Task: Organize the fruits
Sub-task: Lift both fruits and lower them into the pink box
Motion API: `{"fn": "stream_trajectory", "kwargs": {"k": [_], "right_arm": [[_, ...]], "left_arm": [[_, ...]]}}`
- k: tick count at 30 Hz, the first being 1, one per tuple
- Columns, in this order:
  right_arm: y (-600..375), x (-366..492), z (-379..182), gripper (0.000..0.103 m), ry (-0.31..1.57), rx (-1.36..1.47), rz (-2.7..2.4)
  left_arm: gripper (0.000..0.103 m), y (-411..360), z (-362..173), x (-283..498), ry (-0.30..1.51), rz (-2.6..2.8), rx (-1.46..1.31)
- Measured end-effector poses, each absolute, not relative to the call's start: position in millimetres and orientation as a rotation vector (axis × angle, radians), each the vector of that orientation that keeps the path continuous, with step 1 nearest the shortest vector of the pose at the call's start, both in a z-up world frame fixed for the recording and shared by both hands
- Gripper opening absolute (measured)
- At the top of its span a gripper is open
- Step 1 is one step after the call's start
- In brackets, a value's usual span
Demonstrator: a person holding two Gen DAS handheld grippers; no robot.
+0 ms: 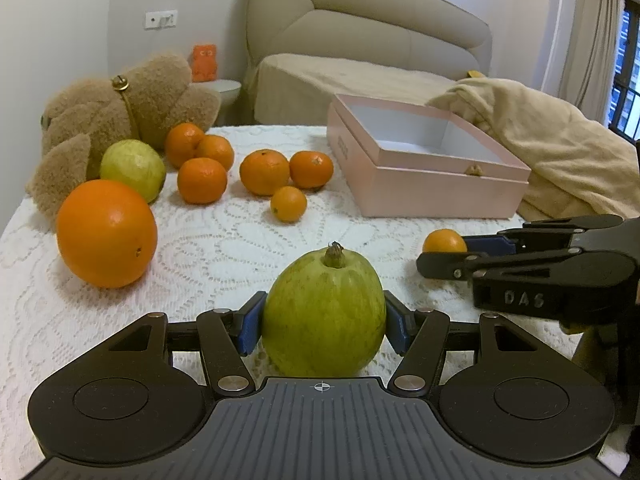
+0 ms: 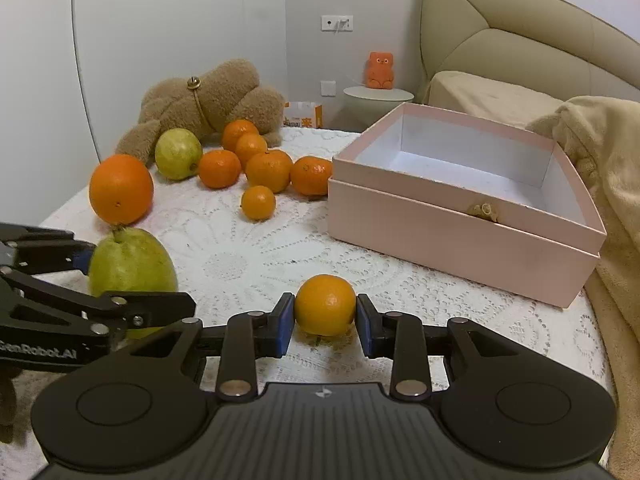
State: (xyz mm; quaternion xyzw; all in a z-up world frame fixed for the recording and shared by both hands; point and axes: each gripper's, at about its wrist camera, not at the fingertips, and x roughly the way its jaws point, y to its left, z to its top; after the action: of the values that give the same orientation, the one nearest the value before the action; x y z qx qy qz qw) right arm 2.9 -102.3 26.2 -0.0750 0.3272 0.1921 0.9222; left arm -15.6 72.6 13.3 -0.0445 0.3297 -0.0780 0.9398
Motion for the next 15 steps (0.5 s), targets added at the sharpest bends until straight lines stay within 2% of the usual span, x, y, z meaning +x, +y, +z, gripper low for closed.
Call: {"fn": "stream_trajectory", "kwargs": {"k": [3, 5, 11, 13, 15], "right_arm": [[-108.6, 9.1, 36.5, 0.032, 0.665, -0.118, 0.382], [-114.2, 15.2, 60.3, 0.032, 0.615, -0.089, 0.371], [-143.4, 46.3, 206.6, 0.032, 0.334, 0.015, 0.302], [-152.5, 65.8, 247.5, 0.032, 0.309, 0.005, 0.259], [-162.7, 86.2, 273.1, 0.032, 0.325, -0.013, 0.211]], "left_arm": [[0.065, 73.0, 24.5, -9.1, 0.636, -0.166, -0.094], [0.065, 74.2, 53.3, 1.5, 0.562, -0.199, -0.106], [0.065, 63.0, 178.1, 47.9, 0.209, -0.261, -0.092], [0.065, 55.8, 200.1, 74.0, 0.201, -0.289, -0.118], [0.065, 45.3, 202.9, 105.0, 0.274, -0.34, -0.16]]}}
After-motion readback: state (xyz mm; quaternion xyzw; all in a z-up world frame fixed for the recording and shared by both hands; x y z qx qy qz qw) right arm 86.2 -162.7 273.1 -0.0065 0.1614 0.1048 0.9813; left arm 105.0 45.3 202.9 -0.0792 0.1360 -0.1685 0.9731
